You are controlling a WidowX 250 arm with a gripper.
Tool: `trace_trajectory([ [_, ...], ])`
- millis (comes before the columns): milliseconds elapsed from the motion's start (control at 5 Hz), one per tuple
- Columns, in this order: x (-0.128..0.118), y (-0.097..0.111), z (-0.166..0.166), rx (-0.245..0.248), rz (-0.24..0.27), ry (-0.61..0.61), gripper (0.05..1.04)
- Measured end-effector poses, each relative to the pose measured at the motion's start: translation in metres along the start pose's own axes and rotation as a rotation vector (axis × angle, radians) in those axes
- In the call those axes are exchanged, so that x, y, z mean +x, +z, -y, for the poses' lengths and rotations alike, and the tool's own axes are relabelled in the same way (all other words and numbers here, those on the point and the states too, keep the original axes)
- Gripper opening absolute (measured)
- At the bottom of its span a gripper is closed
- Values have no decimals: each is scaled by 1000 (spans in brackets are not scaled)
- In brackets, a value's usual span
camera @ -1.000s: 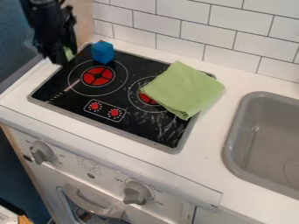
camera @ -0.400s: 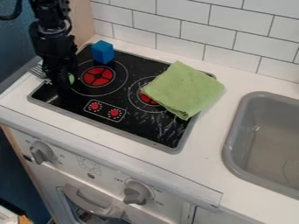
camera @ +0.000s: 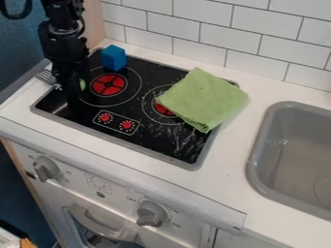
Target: Moved the green spatula to the left side of stove
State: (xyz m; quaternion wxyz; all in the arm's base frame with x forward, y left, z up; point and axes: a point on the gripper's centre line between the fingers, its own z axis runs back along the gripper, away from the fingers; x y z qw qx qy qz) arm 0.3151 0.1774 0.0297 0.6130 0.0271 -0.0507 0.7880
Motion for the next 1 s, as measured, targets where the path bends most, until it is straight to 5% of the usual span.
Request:
trace_trajectory([
  [400,-3,1,-3,17,-41,-3,978],
  [600,-4,3,-8,43,-42,4,995],
  [800,-5,28,-5,-9,-56,-10,996],
  [1000,-5,61,1,-93,-8,29,996],
])
